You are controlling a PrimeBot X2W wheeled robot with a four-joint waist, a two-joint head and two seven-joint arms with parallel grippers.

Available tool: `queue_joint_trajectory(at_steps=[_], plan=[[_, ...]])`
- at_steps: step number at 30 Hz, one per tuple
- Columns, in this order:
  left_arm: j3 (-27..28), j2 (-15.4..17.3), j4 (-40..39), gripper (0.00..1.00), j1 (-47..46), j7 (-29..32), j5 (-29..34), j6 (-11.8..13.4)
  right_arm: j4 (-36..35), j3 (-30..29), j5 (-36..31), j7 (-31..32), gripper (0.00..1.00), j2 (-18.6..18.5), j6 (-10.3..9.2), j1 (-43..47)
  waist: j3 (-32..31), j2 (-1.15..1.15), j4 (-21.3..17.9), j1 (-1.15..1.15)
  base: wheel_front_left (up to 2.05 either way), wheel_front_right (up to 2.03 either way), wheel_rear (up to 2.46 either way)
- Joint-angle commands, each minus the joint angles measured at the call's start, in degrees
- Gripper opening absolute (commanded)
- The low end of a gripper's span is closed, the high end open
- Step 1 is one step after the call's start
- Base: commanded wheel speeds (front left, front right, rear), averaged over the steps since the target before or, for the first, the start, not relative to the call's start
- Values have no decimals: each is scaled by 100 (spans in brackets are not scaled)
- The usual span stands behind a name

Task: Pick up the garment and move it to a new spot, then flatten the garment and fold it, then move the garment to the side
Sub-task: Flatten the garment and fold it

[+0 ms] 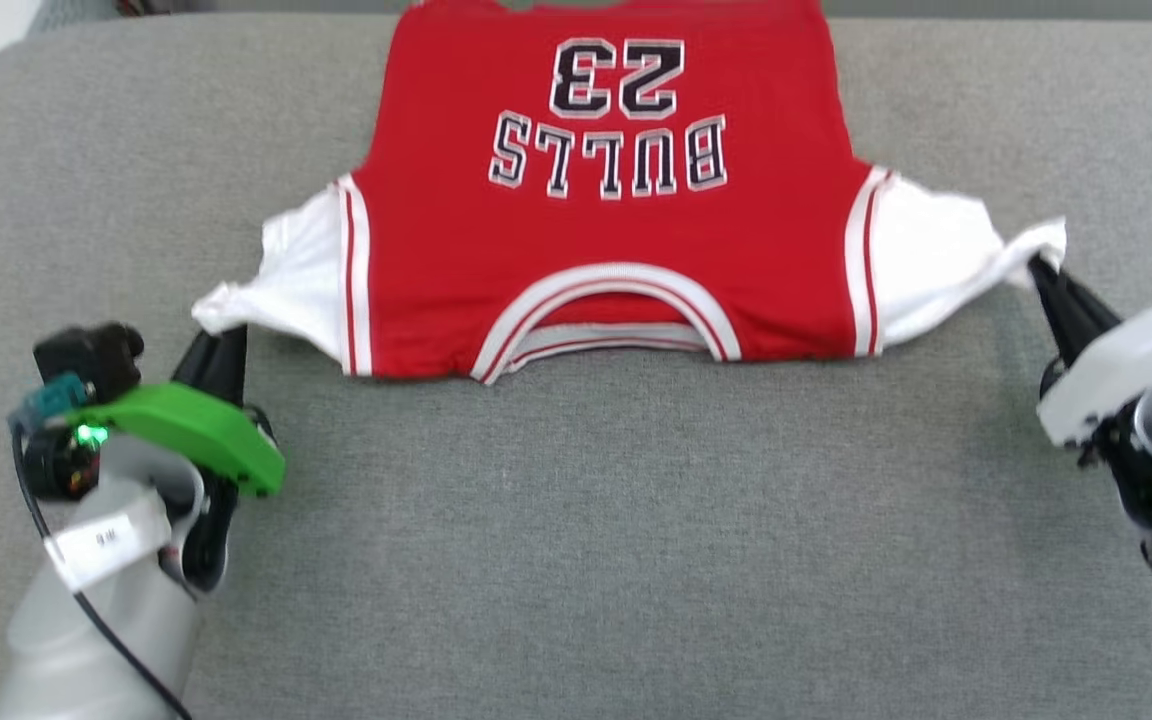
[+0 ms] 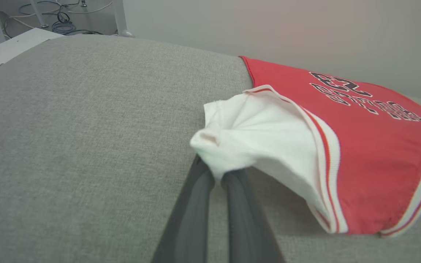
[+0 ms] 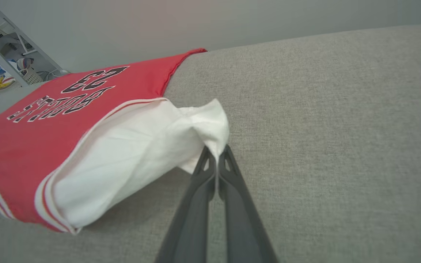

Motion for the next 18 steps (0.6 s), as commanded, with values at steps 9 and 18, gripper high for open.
queue_joint_trajectory(at_steps=[9, 18], plan=[[243, 150, -657, 0, 1485, -19, 66, 282, -924, -858, -200, 207, 0, 64, -8, 1929, -922, 0, 196, 1, 0, 0, 0], [447, 312, -1639, 0, 2957, 311, -219, 790, -2155, -1924, -870, 1139, 0, 810, -8, 3871, -1351, 0, 239, 1, 0, 0, 0]])
